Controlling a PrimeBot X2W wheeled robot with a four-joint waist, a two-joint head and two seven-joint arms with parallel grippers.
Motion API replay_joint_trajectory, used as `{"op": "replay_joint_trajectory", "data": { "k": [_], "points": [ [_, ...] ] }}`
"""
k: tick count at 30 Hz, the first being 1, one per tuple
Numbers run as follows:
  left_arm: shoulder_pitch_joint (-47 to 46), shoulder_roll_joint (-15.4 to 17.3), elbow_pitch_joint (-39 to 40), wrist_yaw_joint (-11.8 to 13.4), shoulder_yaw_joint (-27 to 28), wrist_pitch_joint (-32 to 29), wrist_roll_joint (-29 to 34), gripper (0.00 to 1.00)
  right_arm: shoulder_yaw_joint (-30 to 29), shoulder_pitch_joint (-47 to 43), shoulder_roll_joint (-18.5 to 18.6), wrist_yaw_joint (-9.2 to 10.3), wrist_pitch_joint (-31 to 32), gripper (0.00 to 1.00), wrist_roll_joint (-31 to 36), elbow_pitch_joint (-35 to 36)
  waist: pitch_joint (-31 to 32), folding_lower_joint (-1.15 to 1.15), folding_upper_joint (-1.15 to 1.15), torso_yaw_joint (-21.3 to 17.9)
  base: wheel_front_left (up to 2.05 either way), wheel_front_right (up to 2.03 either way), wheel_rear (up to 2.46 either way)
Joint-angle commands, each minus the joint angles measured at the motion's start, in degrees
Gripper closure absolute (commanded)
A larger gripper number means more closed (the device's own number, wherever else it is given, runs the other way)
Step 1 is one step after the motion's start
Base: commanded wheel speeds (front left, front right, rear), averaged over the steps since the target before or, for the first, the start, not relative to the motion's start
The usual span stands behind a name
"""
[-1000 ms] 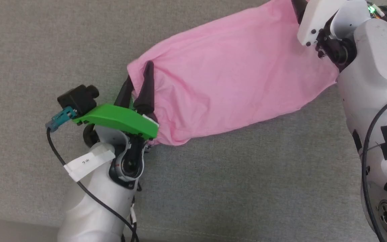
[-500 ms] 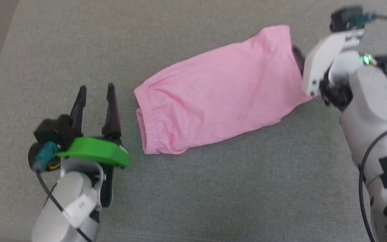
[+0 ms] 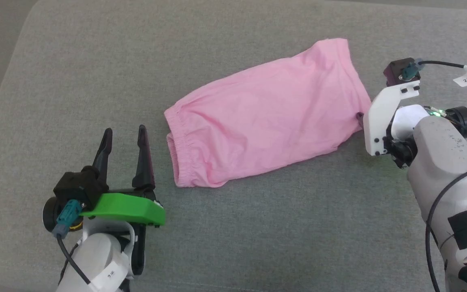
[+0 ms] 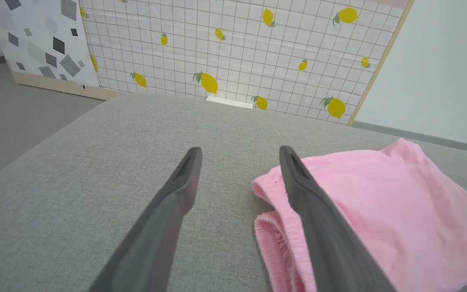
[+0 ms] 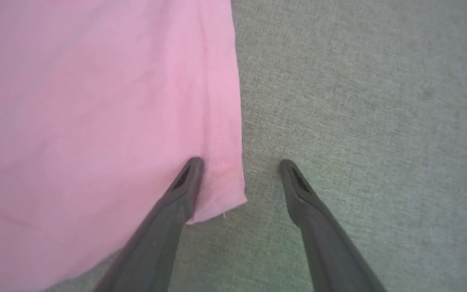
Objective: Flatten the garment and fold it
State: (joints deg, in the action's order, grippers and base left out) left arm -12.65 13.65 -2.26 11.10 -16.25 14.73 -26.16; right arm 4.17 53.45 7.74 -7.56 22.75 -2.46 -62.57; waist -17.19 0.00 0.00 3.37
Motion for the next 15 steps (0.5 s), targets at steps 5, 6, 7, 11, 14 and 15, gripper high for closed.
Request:
{"op": "replay_joint_trajectory", "data": {
  "k": [5, 6, 7, 11, 14, 15],
  "points": [
    [-0.08, -0.67, -1.05, -0.92, 0.60, 0.26, 0.65, 0.00, 1.82, -2.33, -1.90, 0.08, 2.20, 0.00, 0.99, 0.09, -1.81, 0.00, 0.00, 1.21, 0.00, 0.00, 0.00],
    [-0.16, -0.77, -1.28, -1.07, 0.66, 0.26, 0.52, 0.00, 2.23, -2.48, -2.10, 0.08, 2.81, 0.00, 0.87, -0.02, -1.89, 0.00, 0.00, 1.24, 0.00, 0.00, 0.00],
    [-0.22, -0.84, -1.72, -1.26, 0.63, 0.26, 0.31, 0.00, 2.89, -2.60, -2.29, 0.08, 3.65, 0.00, 0.75, -0.14, -1.91, 0.00, 0.00, 1.26, 0.00, 0.00, 0.00],
    [-0.50, -0.93, -2.70, -1.29, 0.17, -0.92, -0.08, 0.00, 4.87, -2.51, -2.85, 0.08, 7.46, 1.00, -0.97, -0.06, -1.48, 0.00, 0.00, 1.21, 0.00, 0.00, 0.00],
    [-0.73, -1.12, -2.18, -0.89, -0.56, -4.60, -0.90, 0.00, 5.73, -2.25, -2.15, 0.08, 8.53, 1.00, -2.77, 1.40, -0.60, 0.00, 0.00, 1.19, 0.00, 0.00, 0.00],
    [-0.69, -1.21, -2.01, -0.67, -0.97, -6.64, -1.33, 0.00, 5.86, -2.24, -1.84, 0.08, 8.63, 1.00, -3.25, 1.93, -0.29, 0.00, 0.00, 1.20, 0.00, 0.00, 0.00]
  ]
}}
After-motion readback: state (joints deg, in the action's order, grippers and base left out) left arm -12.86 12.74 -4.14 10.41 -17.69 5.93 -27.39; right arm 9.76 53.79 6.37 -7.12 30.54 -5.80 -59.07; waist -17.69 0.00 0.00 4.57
